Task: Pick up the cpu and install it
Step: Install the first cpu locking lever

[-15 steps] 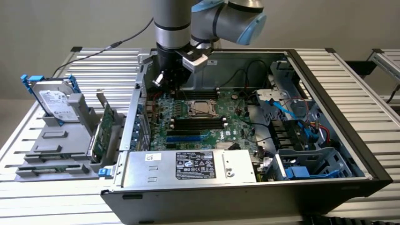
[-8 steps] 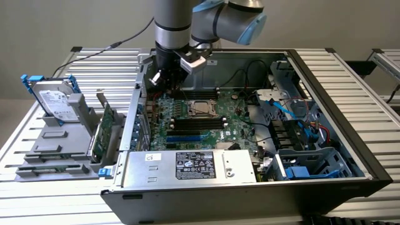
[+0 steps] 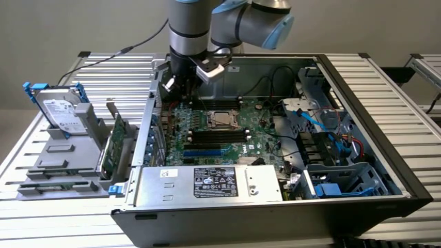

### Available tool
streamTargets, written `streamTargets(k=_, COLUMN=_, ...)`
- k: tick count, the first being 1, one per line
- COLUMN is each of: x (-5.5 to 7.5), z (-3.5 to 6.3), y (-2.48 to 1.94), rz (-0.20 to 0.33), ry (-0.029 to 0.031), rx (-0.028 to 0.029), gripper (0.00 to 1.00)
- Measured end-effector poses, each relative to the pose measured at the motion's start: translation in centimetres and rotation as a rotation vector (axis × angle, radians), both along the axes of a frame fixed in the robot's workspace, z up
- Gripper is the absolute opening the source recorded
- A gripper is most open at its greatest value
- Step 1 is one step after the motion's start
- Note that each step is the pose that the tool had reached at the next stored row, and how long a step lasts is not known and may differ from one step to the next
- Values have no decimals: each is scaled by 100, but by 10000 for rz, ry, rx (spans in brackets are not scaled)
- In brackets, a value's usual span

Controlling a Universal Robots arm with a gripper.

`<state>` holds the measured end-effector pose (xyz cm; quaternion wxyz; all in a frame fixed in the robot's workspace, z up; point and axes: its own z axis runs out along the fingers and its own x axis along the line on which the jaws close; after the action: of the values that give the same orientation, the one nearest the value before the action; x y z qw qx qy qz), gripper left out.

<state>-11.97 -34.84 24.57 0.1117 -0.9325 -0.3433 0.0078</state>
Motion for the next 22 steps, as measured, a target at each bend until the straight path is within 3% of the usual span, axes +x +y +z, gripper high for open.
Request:
streamTargets(k=4, x=-13, z=0, y=0, rz=-141, ry=4, rx=700, gripper=11)
streamTargets(k=5, x=-15, z=0, y=0, rz=-189, ry=5, rx=845, gripper=11)
streamTargets(k=7, x=-15, z=0, y=0, rz=-325, ry=-1, rx=1039, gripper=11)
streamTargets(k=9, x=-16, z=0, y=0, rz=-521, ry=-9, rx=1122, gripper=11)
streamTargets(k=10, x=-15, z=0, y=0, rz=-628, ry=-14, rx=1132, gripper=11)
streamTargets(k=22, x=-15, z=0, y=0, rz=-2297, ry=-114, rx=1136, gripper=11)
